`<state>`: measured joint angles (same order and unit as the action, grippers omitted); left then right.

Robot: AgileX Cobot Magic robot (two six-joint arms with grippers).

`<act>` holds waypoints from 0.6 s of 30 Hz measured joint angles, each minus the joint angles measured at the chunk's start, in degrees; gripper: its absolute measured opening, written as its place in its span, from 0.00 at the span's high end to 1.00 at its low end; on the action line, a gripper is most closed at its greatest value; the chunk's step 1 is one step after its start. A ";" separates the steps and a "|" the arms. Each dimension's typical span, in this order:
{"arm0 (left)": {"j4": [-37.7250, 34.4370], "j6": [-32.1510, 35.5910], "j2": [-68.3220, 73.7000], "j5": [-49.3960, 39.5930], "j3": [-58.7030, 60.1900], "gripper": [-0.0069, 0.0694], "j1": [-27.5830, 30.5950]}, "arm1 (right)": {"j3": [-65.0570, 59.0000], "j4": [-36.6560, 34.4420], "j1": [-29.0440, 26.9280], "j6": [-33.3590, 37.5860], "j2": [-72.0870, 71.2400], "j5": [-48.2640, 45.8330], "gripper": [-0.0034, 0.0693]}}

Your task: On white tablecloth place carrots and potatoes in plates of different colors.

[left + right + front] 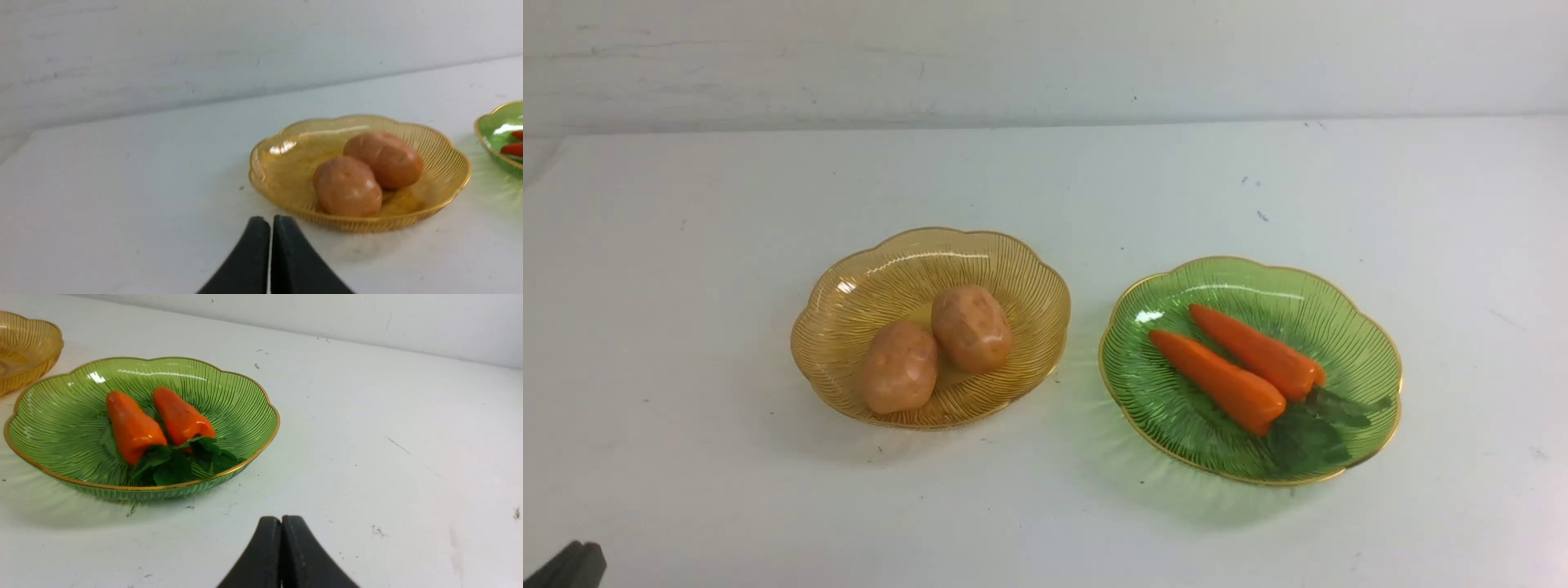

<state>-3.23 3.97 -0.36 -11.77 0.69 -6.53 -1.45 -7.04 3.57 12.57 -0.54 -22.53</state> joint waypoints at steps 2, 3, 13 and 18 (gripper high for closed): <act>1.27 -1.93 -0.18 -2.78 0.76 0.91 0.26 | 0.00 0.00 0.00 -0.32 0.00 -0.03 0.97; 1.66 -2.90 -0.25 -5.80 0.81 0.91 0.26 | 0.00 0.00 0.00 -0.96 0.00 -0.03 0.97; 2.19 -3.52 -0.36 -10.00 1.01 0.91 1.29 | 0.00 0.00 0.00 -1.17 0.00 -0.03 0.97; 2.19 -3.58 -0.36 -10.00 1.01 0.91 2.00 | 0.00 0.00 0.00 -1.17 0.00 -0.03 0.97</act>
<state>-1.04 0.39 -0.72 -21.77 1.70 -4.54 -1.45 -7.04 3.57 11.40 -0.54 -22.56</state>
